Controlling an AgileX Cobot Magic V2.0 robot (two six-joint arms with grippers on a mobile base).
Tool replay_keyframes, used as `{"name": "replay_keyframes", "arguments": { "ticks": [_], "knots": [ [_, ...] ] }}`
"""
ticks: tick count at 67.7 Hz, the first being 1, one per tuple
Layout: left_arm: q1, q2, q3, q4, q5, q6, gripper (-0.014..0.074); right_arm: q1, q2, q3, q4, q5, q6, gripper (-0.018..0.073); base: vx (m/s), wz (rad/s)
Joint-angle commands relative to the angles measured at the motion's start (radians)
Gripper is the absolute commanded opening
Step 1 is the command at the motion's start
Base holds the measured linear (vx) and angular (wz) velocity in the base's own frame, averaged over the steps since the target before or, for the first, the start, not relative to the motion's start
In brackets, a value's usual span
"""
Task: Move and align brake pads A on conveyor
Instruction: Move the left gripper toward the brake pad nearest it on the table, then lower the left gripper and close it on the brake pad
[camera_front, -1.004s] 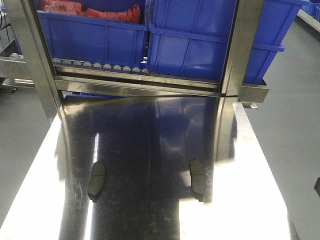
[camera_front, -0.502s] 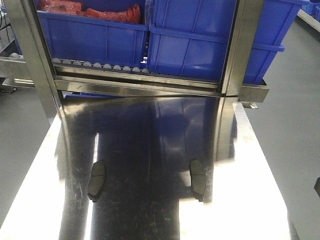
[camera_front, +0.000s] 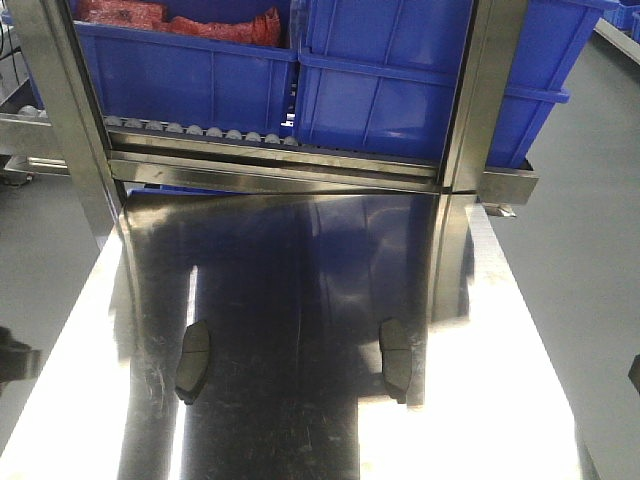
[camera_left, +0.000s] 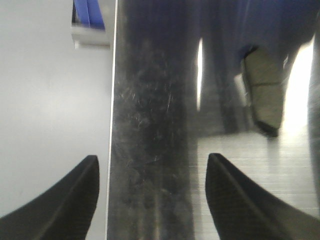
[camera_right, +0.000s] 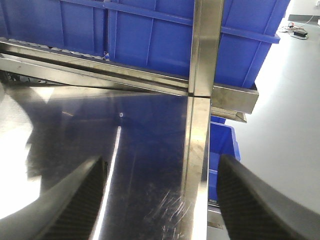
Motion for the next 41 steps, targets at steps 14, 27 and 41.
{"name": "replay_keyframes", "arguments": {
  "ticks": [14,27,41],
  "knots": [
    [-0.004,0.254,-0.155,-0.02,-0.025,0.01,0.0451,0.0,0.012,-0.028,-0.004,-0.068,-0.007,0.0468,0.0,0.0],
    [-0.028,0.351,-0.249,-0.081,0.02,0.078,0.0451,0.0,0.012,-0.028,-0.004,-0.069,-0.007,0.0468,0.0,0.0],
    [-0.138,0.453,-0.366,-0.112,0.033,0.072,0.0451,0.0,0.012,-0.028,-0.004,-0.069,-0.007,0.0468,0.0,0.0]
  ]
}}
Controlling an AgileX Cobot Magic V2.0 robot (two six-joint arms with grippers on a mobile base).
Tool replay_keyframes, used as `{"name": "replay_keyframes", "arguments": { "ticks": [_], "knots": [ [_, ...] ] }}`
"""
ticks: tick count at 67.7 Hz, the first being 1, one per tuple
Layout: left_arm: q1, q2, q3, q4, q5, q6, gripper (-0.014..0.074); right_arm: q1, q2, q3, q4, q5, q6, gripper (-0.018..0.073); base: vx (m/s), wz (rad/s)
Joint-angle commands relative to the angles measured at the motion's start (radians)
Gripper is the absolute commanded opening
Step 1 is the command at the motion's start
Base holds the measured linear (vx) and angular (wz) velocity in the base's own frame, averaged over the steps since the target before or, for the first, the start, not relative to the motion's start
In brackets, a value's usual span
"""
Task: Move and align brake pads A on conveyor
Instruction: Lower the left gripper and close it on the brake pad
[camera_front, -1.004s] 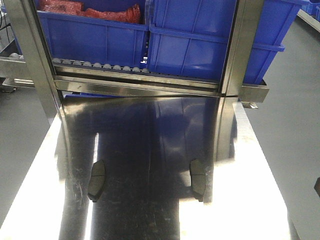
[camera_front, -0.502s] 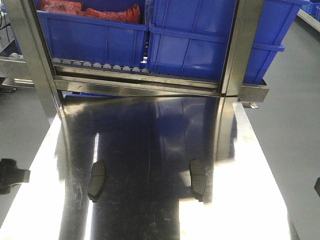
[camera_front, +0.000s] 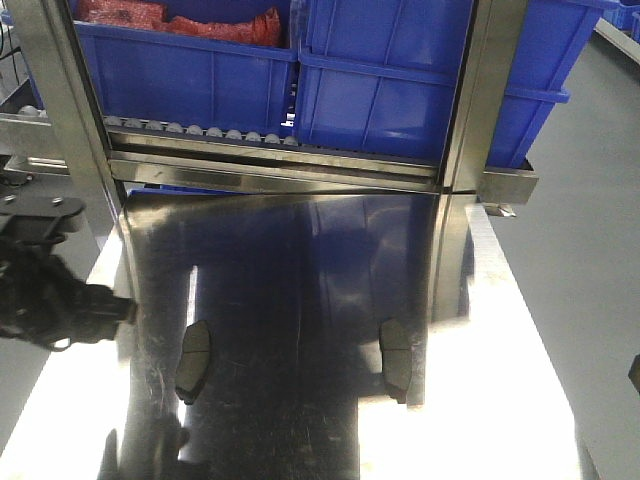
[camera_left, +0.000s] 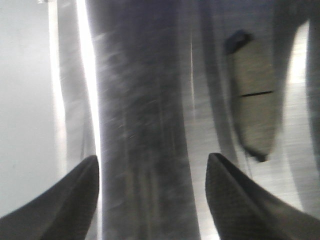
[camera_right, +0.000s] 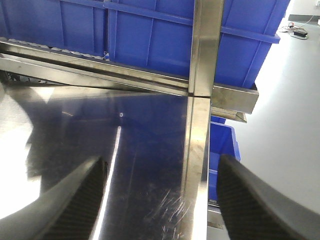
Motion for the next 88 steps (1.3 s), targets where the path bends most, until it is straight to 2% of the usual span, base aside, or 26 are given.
{"name": "replay_keyframes", "arguments": {
  "ticks": [1,12,21,28,58,71,88],
  "knots": [
    [-0.055,0.015,-0.079,-0.033,-0.023,-0.001,0.0451,0.0,0.012,-0.028,-0.004,-0.069,-0.007,0.0468,0.0,0.0],
    [-0.142,0.106,-0.153,-0.03,-0.021,-0.046,0.0451,0.0,0.012,-0.028,-0.004,-0.069,-0.007,0.0468,0.0,0.0],
    [-0.187,0.179,-0.194,-0.03,-0.024,-0.085,0.0451,0.0,0.012,-0.028,-0.004,-0.069,-0.007,0.0468,0.0,0.0],
    [-0.212,0.234,-0.217,-0.027,-0.026,-0.086,0.0451,0.0,0.012,-0.028,-0.004,-0.069,-0.007,0.0468,0.0,0.0],
    [-0.21,0.355,-0.217,-0.025,-0.079,-0.191,0.0451,0.0,0.012,-0.028,-0.004,-0.069,-0.007,0.0468,0.0,0.0],
    [-0.209,0.376,-0.235,0.016,-0.08,-0.254,0.0451,0.0,0.012,-0.028,-0.004,-0.069,-0.007,0.0468,0.0,0.0],
    [-0.209,0.399,-0.239,0.025,-0.075,-0.267,0.0451,0.0,0.012,-0.028,-0.004,-0.069,-0.007,0.0468,0.0,0.0]
  ]
}}
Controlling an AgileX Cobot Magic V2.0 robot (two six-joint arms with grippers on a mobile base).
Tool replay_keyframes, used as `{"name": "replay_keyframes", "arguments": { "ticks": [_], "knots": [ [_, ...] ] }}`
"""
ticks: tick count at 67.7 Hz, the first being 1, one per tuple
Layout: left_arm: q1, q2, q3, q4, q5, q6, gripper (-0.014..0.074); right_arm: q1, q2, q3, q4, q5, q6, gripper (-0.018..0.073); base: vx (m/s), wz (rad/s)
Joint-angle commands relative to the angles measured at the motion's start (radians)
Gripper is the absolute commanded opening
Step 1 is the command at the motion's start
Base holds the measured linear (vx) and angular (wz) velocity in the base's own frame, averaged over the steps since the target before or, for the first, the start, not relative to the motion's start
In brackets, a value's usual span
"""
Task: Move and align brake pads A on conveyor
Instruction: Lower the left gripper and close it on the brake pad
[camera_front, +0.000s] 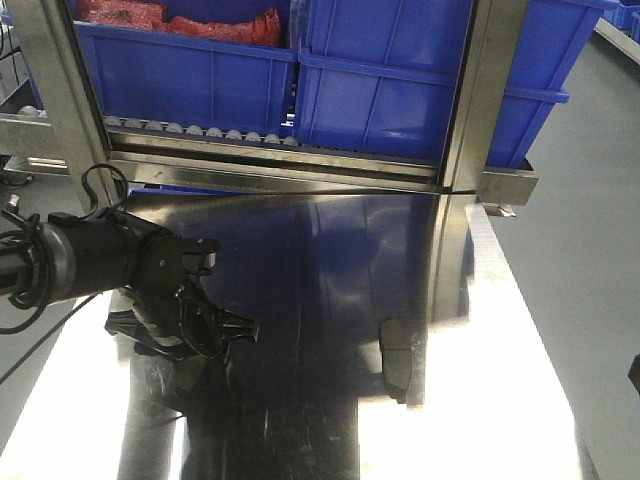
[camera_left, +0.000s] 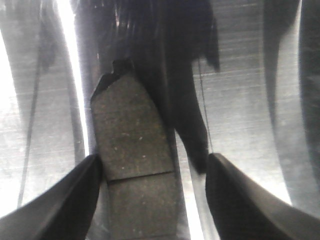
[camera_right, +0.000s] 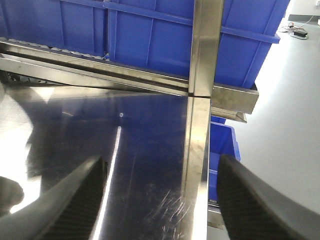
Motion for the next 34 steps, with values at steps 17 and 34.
{"name": "replay_keyframes", "arguments": {
  "ticks": [17,34],
  "knots": [
    [-0.001,-0.015,-0.028,0.003,-0.012,-0.015,0.0344,0.0,0.012,-0.028,-0.004,-0.069,-0.007,0.0468,0.0,0.0],
    [-0.004,-0.023,-0.028,0.011,0.0,0.017,-0.0008,0.0,0.012,-0.028,-0.004,-0.069,-0.007,0.0468,0.0,0.0]
  ]
}}
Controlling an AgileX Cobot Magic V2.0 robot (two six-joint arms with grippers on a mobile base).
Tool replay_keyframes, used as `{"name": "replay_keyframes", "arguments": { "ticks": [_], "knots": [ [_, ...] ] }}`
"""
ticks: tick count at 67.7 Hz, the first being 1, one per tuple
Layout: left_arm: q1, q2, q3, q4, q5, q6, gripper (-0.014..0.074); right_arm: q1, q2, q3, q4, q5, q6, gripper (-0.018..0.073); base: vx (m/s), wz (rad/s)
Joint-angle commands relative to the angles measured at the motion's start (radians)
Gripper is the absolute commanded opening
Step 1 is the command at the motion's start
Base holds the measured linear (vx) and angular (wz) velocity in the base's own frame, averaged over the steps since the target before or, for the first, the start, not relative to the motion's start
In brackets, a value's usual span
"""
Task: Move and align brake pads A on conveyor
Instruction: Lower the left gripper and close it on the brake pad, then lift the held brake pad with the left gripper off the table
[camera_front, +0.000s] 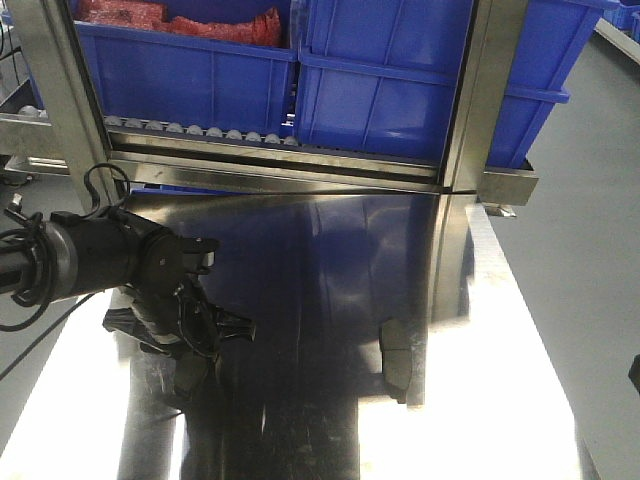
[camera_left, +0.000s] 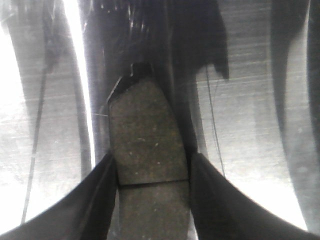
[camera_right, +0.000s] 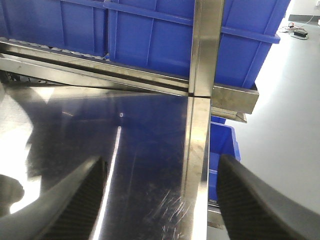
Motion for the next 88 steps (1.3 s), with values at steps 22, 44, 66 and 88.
{"name": "replay_keyframes", "arguments": {
  "ticks": [22,44,66,88],
  "knots": [
    [-0.005,-0.204,-0.016,0.079,0.011,0.017,-0.0008,0.0,0.012,-0.028,-0.004,-0.07,-0.007,0.0468,0.0,0.0],
    [-0.005,-0.468,0.045,0.186,0.067,0.017,-0.0007,0.0,0.012,-0.028,-0.004,-0.069,-0.007,0.0468,0.0,0.0],
    [-0.005,-0.832,0.33,0.192,-0.07,0.014,-0.0007,0.0,0.012,-0.028,-0.004,-0.069,-0.007,0.0468,0.0,0.0],
    [-0.005,-1.27,0.574,0.192,-0.207,0.009,-0.0007,0.0,0.012,-0.028,-0.004,-0.069,-0.007,0.0468,0.0,0.0]
  ]
}}
